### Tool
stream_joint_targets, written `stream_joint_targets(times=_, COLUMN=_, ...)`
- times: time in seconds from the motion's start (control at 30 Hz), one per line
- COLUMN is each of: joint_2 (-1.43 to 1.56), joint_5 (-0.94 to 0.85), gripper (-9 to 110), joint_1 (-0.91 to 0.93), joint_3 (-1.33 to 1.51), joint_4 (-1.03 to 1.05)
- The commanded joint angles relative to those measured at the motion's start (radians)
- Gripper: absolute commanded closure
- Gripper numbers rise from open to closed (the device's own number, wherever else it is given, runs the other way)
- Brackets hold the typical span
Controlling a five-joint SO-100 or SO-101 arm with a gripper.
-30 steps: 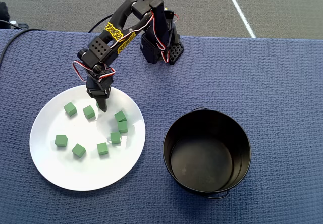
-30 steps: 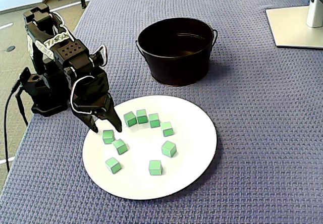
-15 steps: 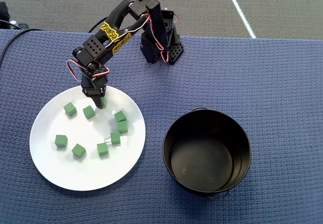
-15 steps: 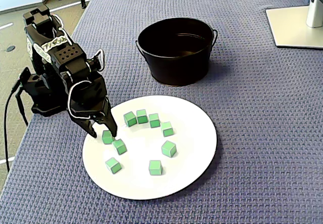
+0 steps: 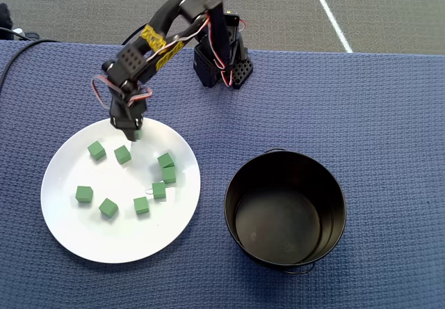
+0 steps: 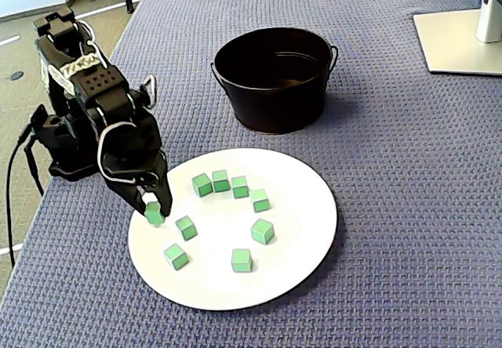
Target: Pick up the items on the white plate and put them in the black container.
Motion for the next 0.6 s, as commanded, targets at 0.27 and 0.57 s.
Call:
stream_joint_targets(times=0.27, joint_2=0.865, joint_5=0.265, gripper=102, joint_1=-0.512, joint_3=0.186, joint_4=-0.262)
stream_joint_targets(times=0.57, joint_2=0.472, joint_5=0.324, gripper=102, joint_1=-0.778, joint_3=0.183, joint_4=-0.483)
